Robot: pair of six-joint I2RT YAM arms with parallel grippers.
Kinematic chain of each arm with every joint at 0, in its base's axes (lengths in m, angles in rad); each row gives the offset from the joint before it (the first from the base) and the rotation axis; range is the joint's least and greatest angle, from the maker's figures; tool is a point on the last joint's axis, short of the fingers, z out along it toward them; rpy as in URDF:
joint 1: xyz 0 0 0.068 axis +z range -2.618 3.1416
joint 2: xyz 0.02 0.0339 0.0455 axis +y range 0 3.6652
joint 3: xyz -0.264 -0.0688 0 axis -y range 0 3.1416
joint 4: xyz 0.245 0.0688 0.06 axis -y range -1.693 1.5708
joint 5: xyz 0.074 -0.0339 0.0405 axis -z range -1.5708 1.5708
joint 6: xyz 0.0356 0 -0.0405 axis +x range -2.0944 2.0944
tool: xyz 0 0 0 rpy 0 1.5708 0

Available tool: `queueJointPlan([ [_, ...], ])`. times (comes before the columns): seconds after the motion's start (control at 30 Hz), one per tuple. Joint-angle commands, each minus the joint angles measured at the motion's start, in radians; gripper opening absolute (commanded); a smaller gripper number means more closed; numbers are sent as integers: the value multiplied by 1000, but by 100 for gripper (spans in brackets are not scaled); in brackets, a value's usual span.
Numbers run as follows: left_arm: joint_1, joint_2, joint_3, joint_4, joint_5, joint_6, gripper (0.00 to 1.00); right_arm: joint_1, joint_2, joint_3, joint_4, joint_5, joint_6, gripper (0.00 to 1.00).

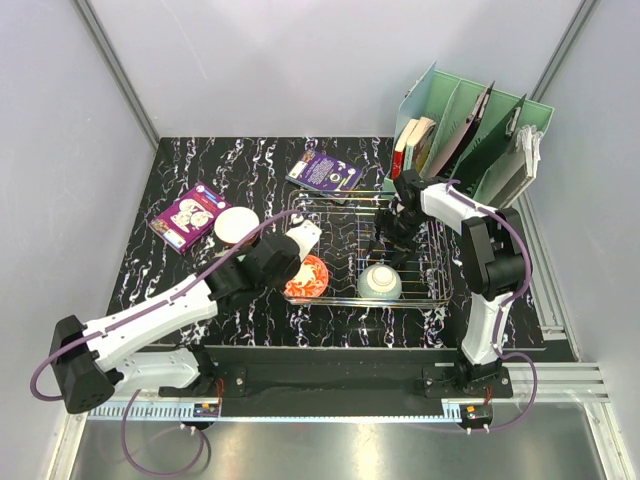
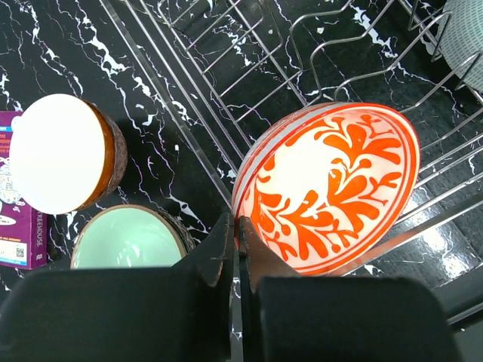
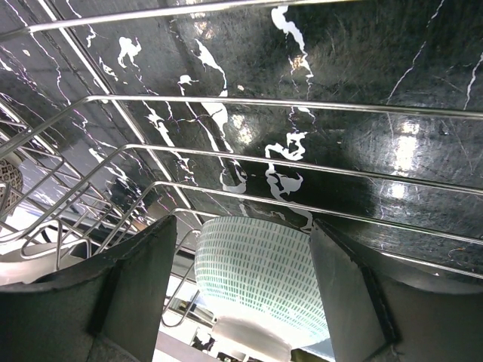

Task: Unload the bowls from the dish rack

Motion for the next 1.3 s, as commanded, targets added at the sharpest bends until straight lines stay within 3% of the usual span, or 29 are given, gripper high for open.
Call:
queueJointPlan([
  [0.0,-3,27,31,45,67,-31,9,-4,-17,-9,12,-13,-8,79],
  [0.03,-1,32,28,45,71,-32,19,-4,-16,-10,12,-14,-8,79],
  [0.2,-1,50,17,55,100,-37,32,-4,-19,-16,16,-11,-9,79],
  [0.5,-1,108,-3,107,115,-43,33,-4,-11,-24,30,-19,-6,78],
  [0.63,-1,127,-16,150,127,-49,23,-4,-8,-28,33,-19,-2,74],
  [0.77,-1,131,-18,160,132,-46,3,-4,-11,-33,39,-19,3,72],
  [0.9,-1,125,-27,173,106,-35,0,-4,-12,-39,44,-19,6,73],
  [0.97,4,130,-20,167,100,-44,7,-4,-12,-39,47,-22,7,73],
  [1.07,8,145,-9,154,75,-48,39,-4,-14,-38,50,-23,8,73],
  [1.13,10,151,-7,155,49,-48,50,-4,-12,-39,50,-23,9,73],
  [1.27,22,168,5,161,61,-18,54,-4,-17,-42,50,-23,9,73],
])
